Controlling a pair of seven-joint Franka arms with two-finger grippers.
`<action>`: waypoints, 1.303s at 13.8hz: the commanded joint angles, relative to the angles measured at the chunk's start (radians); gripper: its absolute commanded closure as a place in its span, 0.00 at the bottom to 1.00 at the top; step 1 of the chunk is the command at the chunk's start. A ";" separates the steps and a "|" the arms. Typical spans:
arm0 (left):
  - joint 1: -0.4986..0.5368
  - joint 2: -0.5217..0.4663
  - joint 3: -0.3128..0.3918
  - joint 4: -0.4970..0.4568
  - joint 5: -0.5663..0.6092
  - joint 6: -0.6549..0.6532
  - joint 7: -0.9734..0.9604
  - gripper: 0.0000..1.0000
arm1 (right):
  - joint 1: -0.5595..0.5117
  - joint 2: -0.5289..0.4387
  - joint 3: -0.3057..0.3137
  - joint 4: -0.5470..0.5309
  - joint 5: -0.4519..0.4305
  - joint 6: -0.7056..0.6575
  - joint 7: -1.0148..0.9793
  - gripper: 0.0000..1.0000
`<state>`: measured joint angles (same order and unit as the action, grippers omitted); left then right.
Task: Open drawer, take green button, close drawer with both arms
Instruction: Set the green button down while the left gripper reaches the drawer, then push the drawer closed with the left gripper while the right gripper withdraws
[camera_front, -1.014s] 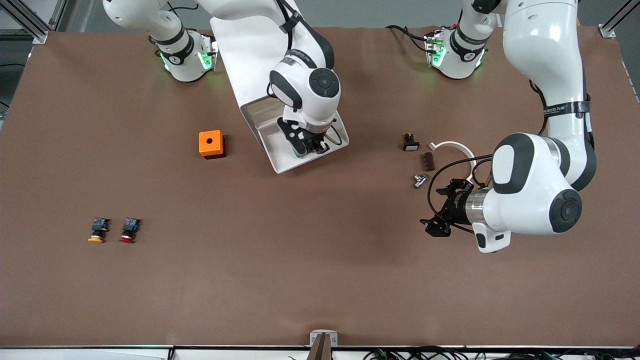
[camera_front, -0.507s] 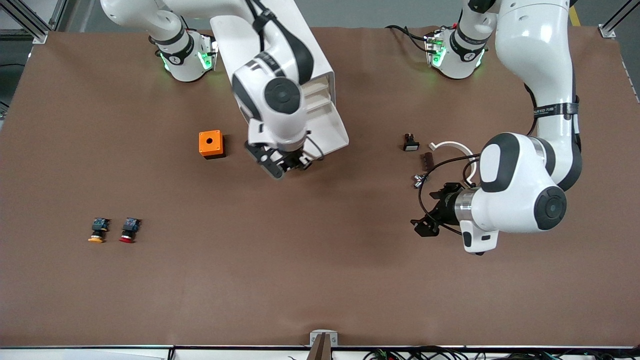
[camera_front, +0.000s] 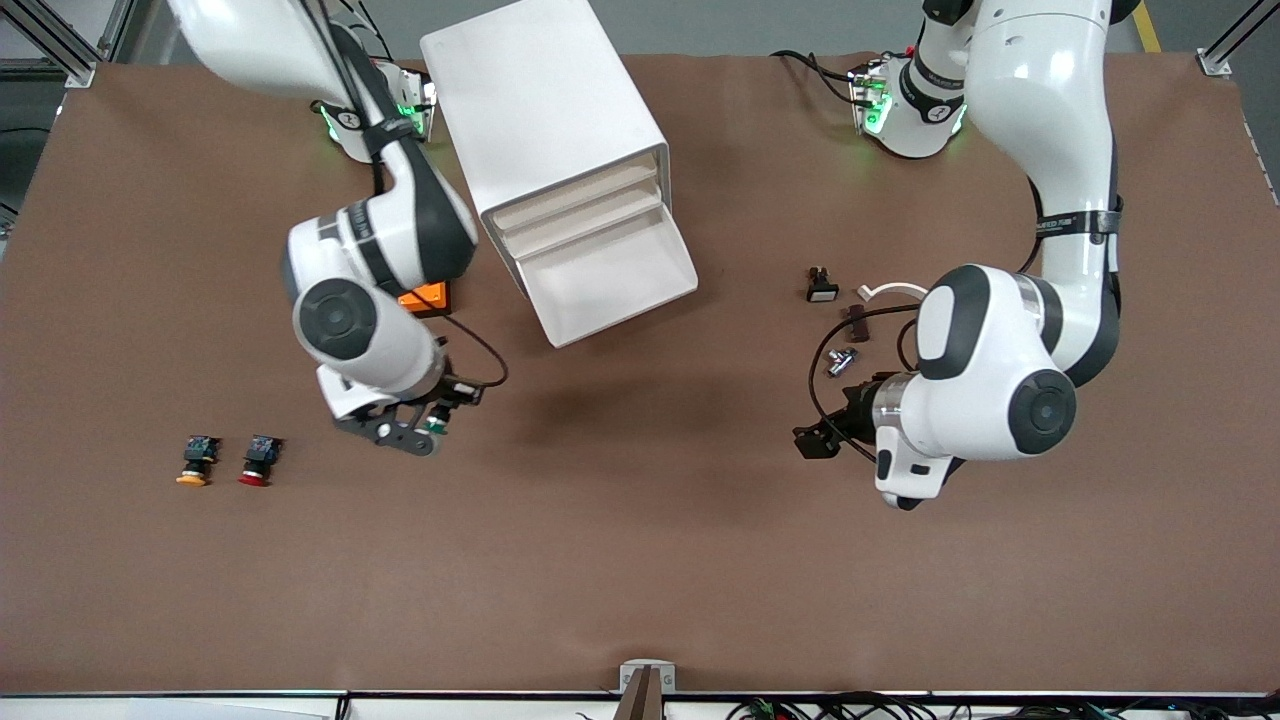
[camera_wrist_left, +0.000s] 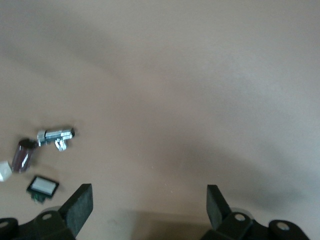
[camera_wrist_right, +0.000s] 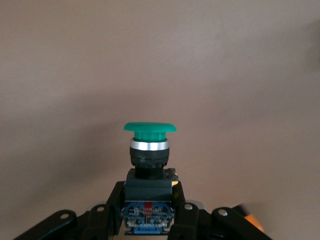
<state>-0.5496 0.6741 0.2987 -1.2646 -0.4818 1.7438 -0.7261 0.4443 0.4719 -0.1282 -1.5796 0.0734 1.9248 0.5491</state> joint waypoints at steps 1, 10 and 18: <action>-0.074 -0.008 -0.003 -0.044 0.081 0.065 0.071 0.00 | -0.094 -0.033 0.019 -0.078 0.008 0.058 -0.184 1.00; -0.306 -0.022 -0.003 -0.275 0.114 0.379 0.091 0.00 | -0.301 -0.003 0.015 -0.304 -0.006 0.450 -0.463 1.00; -0.434 -0.022 -0.032 -0.389 0.082 0.460 0.074 0.00 | -0.381 0.117 0.018 -0.306 -0.032 0.619 -0.518 1.00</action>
<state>-0.9750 0.6780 0.2827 -1.6116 -0.3918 2.1877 -0.6499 0.0836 0.5776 -0.1292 -1.8837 0.0525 2.5259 0.0348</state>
